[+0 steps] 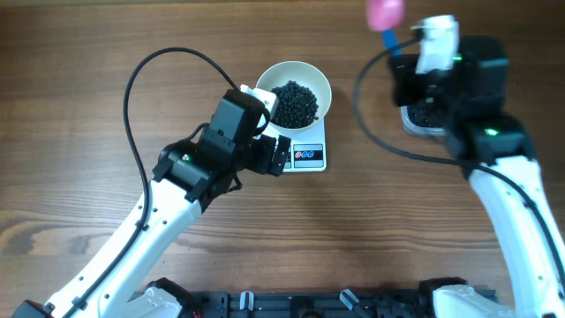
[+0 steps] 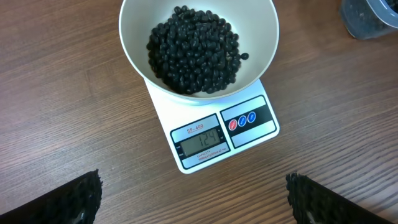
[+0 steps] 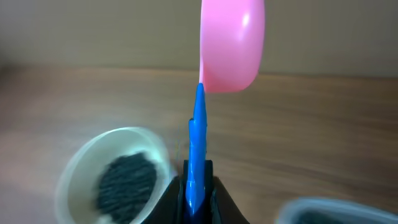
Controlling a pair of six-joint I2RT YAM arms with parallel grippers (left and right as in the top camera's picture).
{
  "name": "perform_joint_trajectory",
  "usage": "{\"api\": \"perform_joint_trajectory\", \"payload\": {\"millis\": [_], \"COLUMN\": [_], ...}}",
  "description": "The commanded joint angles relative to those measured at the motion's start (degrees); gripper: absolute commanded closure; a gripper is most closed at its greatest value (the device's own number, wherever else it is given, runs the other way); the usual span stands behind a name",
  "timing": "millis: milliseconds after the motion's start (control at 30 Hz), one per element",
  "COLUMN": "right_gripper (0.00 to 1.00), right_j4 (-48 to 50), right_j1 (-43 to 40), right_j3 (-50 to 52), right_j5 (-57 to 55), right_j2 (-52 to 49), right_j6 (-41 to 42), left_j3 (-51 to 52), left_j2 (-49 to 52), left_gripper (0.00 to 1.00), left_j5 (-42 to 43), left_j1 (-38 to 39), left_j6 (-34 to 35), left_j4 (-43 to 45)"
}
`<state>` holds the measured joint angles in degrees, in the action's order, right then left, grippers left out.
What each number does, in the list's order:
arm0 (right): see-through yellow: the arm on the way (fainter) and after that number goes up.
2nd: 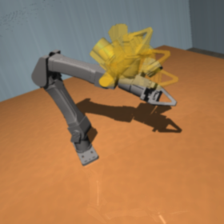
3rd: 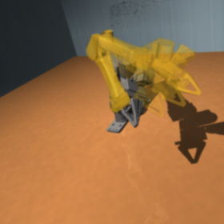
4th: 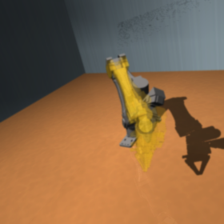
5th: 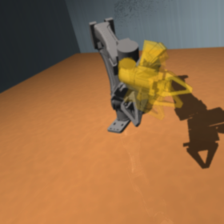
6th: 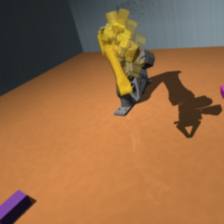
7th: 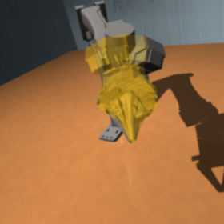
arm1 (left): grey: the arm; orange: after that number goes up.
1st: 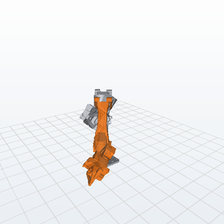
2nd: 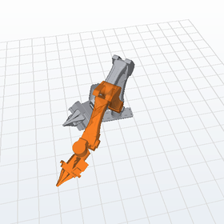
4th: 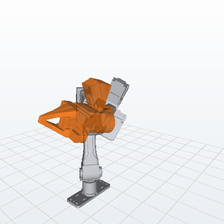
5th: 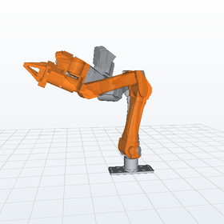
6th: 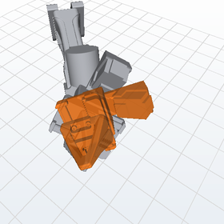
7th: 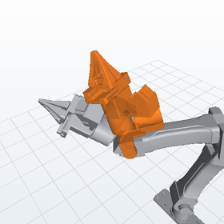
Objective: Scoop item into bowl and weigh 150g on scale
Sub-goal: 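Move the empty pink scoop right to the bean container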
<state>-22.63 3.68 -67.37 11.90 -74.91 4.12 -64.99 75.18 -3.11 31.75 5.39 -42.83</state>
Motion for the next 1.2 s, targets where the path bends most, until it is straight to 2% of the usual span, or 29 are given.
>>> {"api": "perform_joint_trajectory", "payload": {"millis": [0, 300, 667, 800, 1167], "right_gripper": [0.96, 0.96, 0.96, 0.96, 0.96], "right_j4": [-2.8, -12.1, -6.9, -4.8, -5.9], "right_j1": [-4.8, -10.5, -10.5, -10.5, -10.5], "right_j3": [-0.7, -0.5, -0.5, -0.5, -0.5], "right_j5": [-7.1, -7.0, -4.2, -4.3, -4.4], "right_j2": [0.5, -4.8, -7.1, -7.1, -7.1], "right_j6": [-1.4, -1.3, 2.8, 1.8, 1.8], "left_j3": [-0.8, -0.8, -0.8, -0.8, -0.8], "left_j2": [0.4, 0.4, 0.4, 0.4, 0.4], "left_gripper": [0.0, 0.0, 0.0, 0.0, 0.0], "left_j5": [0.5, 0.5, 0.5, 0.5, 0.5], "left_j1": [-0.1, -0.1, -0.1, -0.1, -0.1], "left_j6": [-0.7, -0.7, -0.7, -0.7, -0.7], "left_j4": [0.1, 0.1, 0.1, 0.1, 0.1]}}
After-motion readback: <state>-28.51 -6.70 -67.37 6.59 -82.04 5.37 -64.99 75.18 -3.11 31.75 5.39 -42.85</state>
